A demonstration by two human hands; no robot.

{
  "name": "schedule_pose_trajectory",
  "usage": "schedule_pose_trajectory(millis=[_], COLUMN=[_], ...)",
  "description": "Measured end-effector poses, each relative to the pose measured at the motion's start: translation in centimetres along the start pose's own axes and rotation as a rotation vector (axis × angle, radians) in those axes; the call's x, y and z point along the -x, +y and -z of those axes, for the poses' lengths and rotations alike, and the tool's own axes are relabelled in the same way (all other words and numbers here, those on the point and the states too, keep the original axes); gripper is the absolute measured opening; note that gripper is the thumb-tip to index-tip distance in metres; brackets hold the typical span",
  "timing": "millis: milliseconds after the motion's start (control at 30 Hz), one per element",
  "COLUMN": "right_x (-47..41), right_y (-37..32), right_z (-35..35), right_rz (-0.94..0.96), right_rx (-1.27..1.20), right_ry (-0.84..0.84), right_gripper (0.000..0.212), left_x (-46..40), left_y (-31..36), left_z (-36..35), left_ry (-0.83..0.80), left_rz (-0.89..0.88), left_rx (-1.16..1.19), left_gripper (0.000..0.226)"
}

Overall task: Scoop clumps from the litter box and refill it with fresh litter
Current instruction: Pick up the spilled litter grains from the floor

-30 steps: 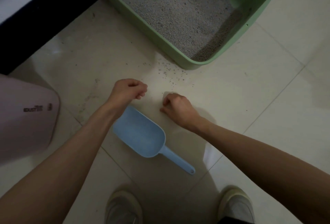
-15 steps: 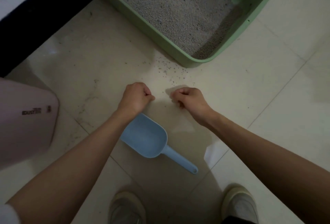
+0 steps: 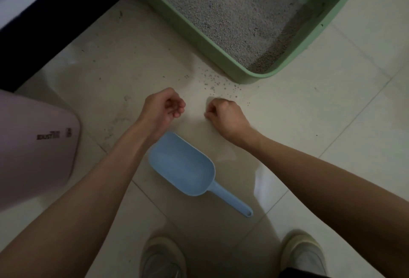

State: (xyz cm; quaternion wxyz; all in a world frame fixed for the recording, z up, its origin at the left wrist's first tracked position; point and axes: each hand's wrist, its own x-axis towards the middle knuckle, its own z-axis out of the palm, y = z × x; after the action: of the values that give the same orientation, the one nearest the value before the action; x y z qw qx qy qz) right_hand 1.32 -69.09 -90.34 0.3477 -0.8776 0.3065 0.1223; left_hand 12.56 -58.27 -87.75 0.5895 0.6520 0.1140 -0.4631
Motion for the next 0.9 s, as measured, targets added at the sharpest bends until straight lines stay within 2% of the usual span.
schedule_pose_trajectory(millis=[100,167,267,333,367,433,533,567,700,733,900], right_x=[0.1,0.4,1.6,2.4,2.8,3.2,2.8,2.5,0.6,0.2,-0.8], right_y=[-0.2,-0.2,0.7,2.0,2.7,4.0,5.0,5.2,4.6,4.2,4.0], right_z=[0.3,0.8,2.1,2.8,3.2,3.9,4.7,4.8,4.5,4.3,2.6], right_rz=[0.037,0.011,-0.218,-0.425,-0.510,-0.563,-0.497,-0.451,-0.307,-0.287,-0.246], right_rx=[0.063,-0.067,-0.671,-1.138,-1.304,-1.418,-1.347,-1.221,-0.441,-0.364,-0.245], right_ry=[-0.023,0.022,0.039,-0.098,-0.171,-0.225,-0.094,-0.039,0.217,0.248,0.289], right_gripper=[0.020,0.020,0.019,0.020,0.017,0.014,0.018,0.017,0.010,0.007,0.016], left_x=[0.1,-0.1,-0.9,-1.5,-1.7,-2.1,-2.4,-2.6,-3.1,-3.1,-2.9], left_y=[0.2,-0.1,-0.8,-1.6,-2.0,-2.5,-2.4,-2.3,-2.3,-2.5,-3.2], left_z=[-0.1,-0.4,-1.1,-2.0,-2.5,-3.7,-5.1,-5.3,-5.4,-5.5,-6.0], left_ry=[-0.026,-0.013,0.043,0.033,0.022,0.026,0.099,0.114,0.088,0.067,-0.005], left_rz=[-0.023,-0.049,-0.095,-0.150,-0.182,-0.257,-0.376,-0.410,-0.479,-0.488,-0.571], left_rx=[0.060,0.019,-0.281,-0.529,-0.601,-0.680,-0.822,-0.851,-0.940,-0.976,-1.066], left_gripper=[0.046,0.043,0.019,0.012,0.012,0.014,0.010,0.012,0.018,0.020,0.021])
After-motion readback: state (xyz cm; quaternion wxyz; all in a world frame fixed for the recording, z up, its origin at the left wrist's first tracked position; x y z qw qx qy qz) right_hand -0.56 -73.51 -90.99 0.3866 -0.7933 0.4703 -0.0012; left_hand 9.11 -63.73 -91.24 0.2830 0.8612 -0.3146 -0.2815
